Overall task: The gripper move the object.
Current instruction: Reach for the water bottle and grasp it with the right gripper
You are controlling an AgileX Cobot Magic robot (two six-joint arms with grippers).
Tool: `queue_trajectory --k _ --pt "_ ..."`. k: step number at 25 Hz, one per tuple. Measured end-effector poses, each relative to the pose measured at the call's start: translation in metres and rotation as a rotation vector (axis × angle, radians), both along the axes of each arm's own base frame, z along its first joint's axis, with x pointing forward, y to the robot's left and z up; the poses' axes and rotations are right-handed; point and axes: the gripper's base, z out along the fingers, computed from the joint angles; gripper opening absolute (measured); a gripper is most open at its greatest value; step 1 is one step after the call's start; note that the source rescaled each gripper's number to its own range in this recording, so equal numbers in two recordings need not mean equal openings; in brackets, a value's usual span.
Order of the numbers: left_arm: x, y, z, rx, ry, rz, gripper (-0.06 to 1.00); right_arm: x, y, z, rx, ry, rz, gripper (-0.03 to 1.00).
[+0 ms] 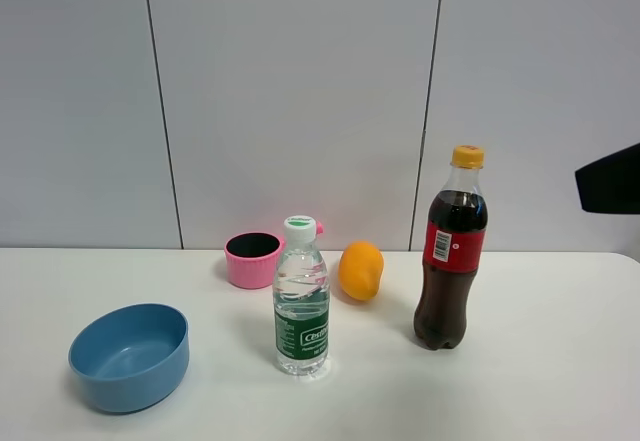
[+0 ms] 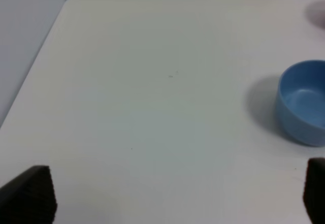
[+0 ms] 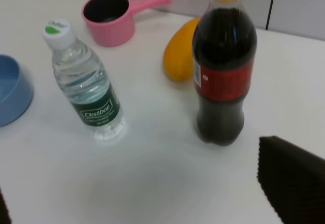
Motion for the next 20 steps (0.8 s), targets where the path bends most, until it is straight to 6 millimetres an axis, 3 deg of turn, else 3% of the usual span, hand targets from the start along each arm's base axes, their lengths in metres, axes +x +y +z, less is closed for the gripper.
queue_trajectory --k 6,20 --pt "0.0 0.0 0.0 0.0 0.0 0.0 1.0 0.007 0.013 -0.003 0.009 0.008 -0.016 1.0" --pt "0.0 0.0 0.0 0.0 0.0 0.0 1.0 0.052 0.092 -0.06 -0.083 0.06 0.115 1.0"
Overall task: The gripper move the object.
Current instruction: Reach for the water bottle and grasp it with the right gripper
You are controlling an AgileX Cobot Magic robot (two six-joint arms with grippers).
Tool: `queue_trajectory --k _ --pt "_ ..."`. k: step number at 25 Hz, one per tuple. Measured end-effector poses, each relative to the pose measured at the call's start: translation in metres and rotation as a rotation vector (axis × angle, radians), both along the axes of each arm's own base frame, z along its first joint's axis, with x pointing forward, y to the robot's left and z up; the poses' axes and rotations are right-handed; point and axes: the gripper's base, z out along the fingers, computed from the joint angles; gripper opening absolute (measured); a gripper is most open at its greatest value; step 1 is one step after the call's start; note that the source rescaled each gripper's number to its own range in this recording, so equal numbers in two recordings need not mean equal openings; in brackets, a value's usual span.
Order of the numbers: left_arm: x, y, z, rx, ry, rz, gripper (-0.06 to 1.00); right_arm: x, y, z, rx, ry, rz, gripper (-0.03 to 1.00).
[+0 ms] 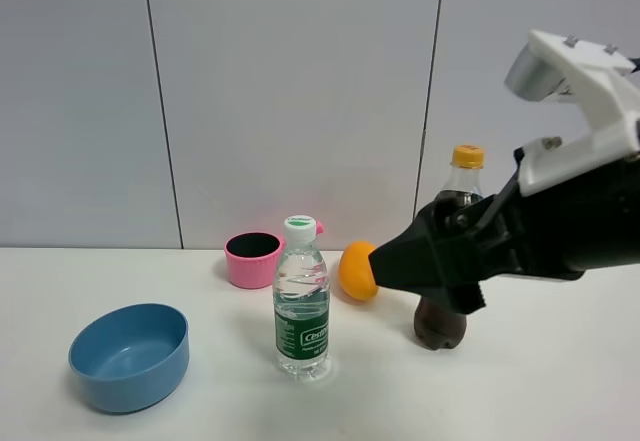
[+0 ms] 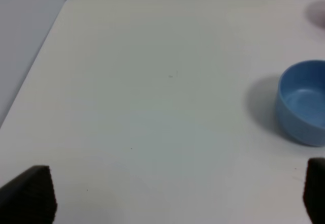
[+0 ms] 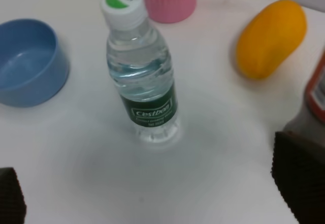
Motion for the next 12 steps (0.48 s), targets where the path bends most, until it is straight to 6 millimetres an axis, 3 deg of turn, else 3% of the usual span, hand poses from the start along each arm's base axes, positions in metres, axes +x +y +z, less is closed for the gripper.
queue_trajectory --k 7,12 --pt "0.0 0.0 0.0 0.0 0.0 0.0 1.0 0.013 0.009 -0.021 -0.043 0.014 -0.013 1.0" --pt "0.0 0.0 0.0 0.001 0.0 0.0 1.0 0.015 0.01 -0.021 -0.046 -0.014 -0.01 1.0"
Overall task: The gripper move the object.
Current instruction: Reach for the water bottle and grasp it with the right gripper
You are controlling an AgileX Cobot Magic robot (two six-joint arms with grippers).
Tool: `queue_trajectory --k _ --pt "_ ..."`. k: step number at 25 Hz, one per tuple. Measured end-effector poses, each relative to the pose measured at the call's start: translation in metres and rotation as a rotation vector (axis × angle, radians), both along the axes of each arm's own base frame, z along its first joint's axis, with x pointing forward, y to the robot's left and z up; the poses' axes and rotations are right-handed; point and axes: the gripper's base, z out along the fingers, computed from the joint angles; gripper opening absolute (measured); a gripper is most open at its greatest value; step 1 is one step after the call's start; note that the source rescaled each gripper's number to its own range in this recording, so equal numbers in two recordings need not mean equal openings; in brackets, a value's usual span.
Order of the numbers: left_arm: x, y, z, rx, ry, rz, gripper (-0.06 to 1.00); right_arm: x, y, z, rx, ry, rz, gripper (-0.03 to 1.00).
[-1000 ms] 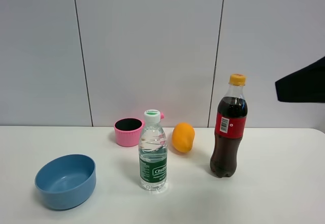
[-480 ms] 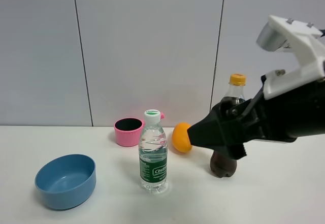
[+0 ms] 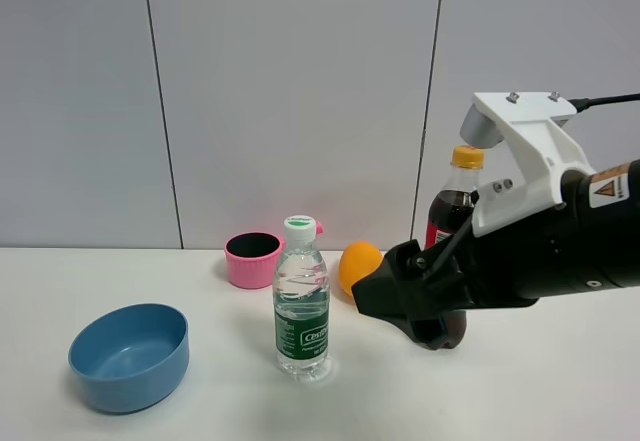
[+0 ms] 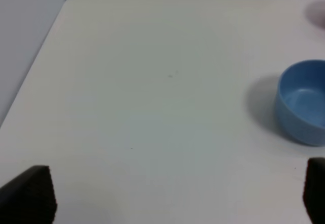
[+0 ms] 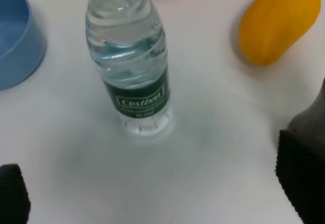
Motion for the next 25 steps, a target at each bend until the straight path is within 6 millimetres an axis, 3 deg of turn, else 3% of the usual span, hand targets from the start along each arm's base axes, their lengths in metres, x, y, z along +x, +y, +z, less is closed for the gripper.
queue_trajectory --k 8,16,25 --pt "0.0 0.0 0.0 0.0 0.0 0.0 1.0 0.004 0.002 0.002 0.019 -0.057 -0.008 1.0" --pt "0.0 0.0 0.0 -0.001 0.0 0.0 1.0 0.019 0.012 -0.035 -0.052 -0.029 -0.009 1.0" --pt "0.0 0.0 0.0 0.0 0.0 0.0 1.0 0.029 0.02 -0.05 -0.003 -0.053 -0.024 1.0"
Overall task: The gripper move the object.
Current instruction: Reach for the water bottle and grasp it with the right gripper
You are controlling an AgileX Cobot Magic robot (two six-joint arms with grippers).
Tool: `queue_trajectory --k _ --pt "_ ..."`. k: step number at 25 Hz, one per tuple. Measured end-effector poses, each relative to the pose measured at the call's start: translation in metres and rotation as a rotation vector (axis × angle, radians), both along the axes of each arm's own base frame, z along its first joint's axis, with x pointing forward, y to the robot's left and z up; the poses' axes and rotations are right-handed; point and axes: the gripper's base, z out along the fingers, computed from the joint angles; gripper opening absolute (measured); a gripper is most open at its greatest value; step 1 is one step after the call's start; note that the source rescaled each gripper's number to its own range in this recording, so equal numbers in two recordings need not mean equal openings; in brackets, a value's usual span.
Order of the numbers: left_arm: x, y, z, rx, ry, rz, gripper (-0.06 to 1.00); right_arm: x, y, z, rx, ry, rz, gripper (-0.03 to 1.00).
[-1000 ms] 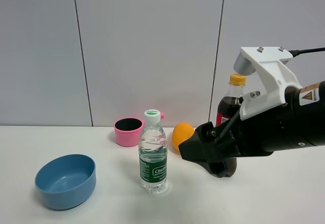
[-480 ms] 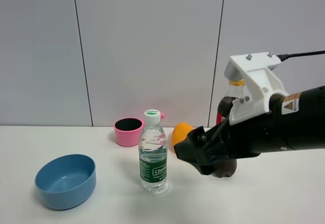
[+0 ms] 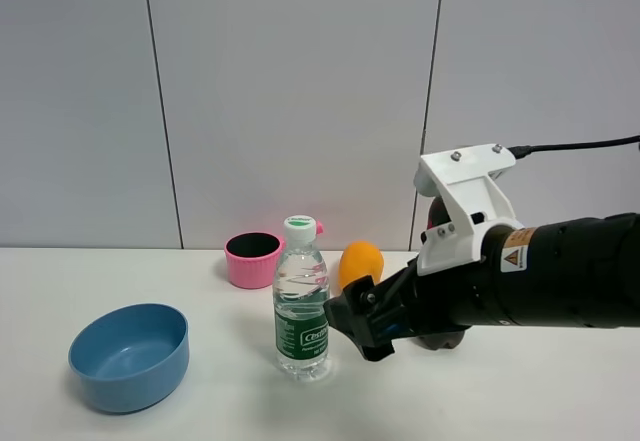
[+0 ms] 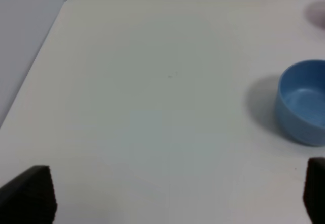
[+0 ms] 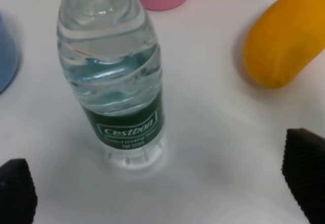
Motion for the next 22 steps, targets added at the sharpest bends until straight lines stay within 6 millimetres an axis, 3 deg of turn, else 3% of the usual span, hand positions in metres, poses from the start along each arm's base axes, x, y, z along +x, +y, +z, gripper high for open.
queue_trajectory --k 22 --pt "0.0 0.0 0.0 0.0 0.0 0.0 1.0 0.009 0.015 -0.028 0.062 -0.066 0.062 1.0"
